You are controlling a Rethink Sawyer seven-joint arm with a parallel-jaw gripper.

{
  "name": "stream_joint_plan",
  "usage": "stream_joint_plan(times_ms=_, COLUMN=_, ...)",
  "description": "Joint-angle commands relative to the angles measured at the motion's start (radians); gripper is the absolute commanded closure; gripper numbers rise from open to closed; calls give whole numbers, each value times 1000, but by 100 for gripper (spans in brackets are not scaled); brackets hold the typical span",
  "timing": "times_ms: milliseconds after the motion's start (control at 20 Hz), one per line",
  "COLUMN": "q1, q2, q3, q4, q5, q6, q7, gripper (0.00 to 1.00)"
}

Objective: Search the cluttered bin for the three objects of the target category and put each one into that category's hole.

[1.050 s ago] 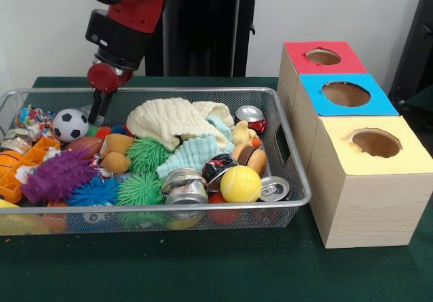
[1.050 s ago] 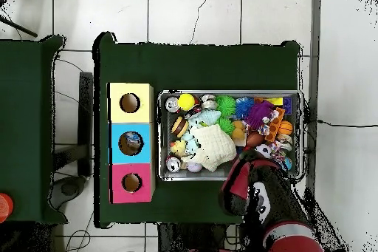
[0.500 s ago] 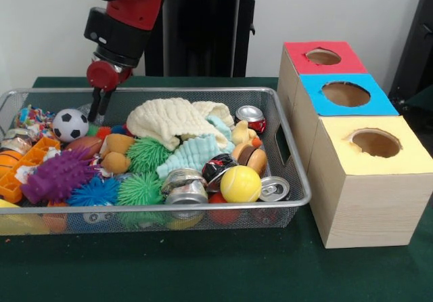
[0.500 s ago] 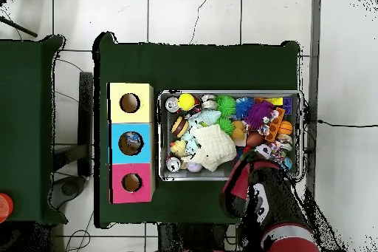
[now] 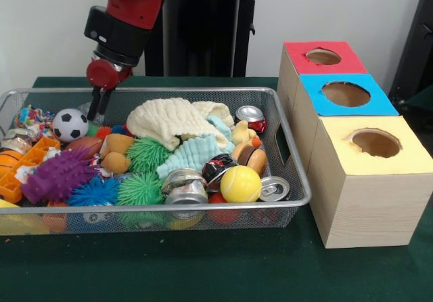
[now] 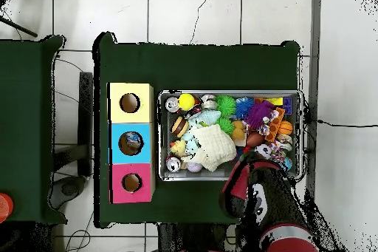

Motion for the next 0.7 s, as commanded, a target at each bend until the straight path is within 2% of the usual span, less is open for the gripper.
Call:
stream_joint_plan(times_ms=50, q1=-11, q2=94, q3=-15, q4=-14, q5=53, q6=-14, q7=227, gripper=0)
stream_joint_plan(times_ms=700, q1=-1, q2=111, q3=-34, q4=-25, q5=59, q6=-41, q7=235, gripper=0)
